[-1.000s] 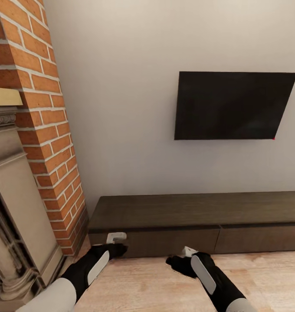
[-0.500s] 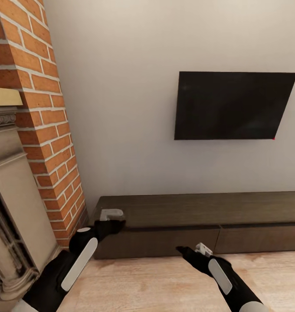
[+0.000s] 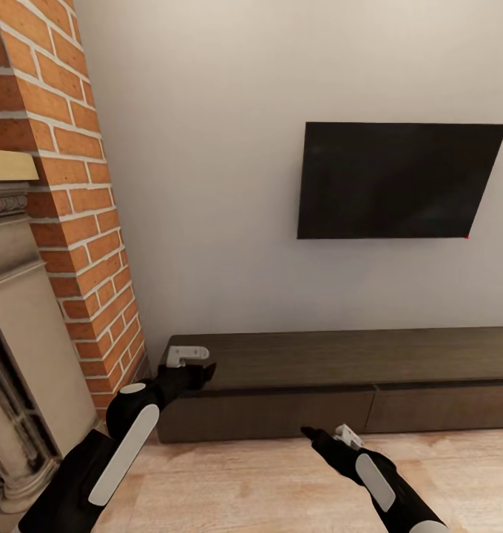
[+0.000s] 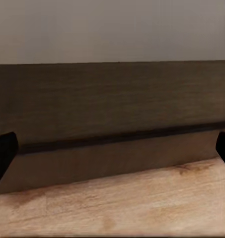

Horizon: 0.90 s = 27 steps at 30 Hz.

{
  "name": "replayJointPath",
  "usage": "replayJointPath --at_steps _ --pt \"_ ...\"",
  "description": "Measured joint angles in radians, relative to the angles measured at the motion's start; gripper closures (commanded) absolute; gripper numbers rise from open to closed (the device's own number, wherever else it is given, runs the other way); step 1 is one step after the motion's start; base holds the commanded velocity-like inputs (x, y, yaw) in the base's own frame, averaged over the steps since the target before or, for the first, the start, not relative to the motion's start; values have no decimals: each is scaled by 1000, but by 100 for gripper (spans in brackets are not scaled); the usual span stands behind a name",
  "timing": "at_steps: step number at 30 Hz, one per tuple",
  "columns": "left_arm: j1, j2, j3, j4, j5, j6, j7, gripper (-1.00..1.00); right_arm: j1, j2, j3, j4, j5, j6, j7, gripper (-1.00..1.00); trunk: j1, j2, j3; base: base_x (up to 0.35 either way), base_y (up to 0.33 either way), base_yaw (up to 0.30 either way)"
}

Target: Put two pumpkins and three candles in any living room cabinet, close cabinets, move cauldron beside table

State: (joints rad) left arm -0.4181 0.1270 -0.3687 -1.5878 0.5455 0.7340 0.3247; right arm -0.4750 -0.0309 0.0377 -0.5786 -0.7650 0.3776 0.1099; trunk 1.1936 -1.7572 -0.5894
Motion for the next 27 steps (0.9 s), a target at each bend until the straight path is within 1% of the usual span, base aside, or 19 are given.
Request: replayJointPath --at_steps 1,4,5,7,8,11,14,18,22,23,27 --pt "0 0 0 -1 0 3 -1 -100 0 0 -2 5 -2 -3 8 -100 0 0 0 0 0 0" --pt "0 1 -3 -3 -1 19 -3 -100 0 -2 -24 31 -30 -13 78 -100 0 0 0 0 0 0" --pt "0 2 -4 -4 -1 28 -4 -100 0 -5 -44 52 -63 -14 144 -100 0 0 0 0 0 0" --pt "0 2 -3 -4 -2 34 -5 -100 0 -9 -60 74 -92 -16 216 -100 0 0 0 0 0 0" --pt "0 2 -3 -5 -2 37 -5 -100 0 -11 -69 98 -109 -19 272 -100 0 0 0 0 0 0" --pt "0 2 -3 -5 -2 41 -5 -100 0 -11 -80 134 -129 -22 332 -100 0 0 0 0 0 0" --pt "0 2 -4 -5 -2 43 -5 -100 0 -9 -88 150 -139 -23 354 -100 0 0 0 0 0 0" --pt "0 2 -6 -5 -2 44 -4 -100 0 -5 -91 161 -144 -30 364 -100 0 0 0 0 0 0" --pt "0 2 -6 -5 -2 45 -4 -100 0 -2 -92 165 -150 -76 366 -100 0 0 0 0 0 0" --pt "0 2 -6 -5 -2 45 -3 -100 0 -1 -92 170 -154 -103 367 -100 0 0 0 0 0 0" --pt "0 2 -7 -5 -2 45 -2 -100 0 0 -91 181 -181 -132 368 -100 0 0 0 0 0 0"
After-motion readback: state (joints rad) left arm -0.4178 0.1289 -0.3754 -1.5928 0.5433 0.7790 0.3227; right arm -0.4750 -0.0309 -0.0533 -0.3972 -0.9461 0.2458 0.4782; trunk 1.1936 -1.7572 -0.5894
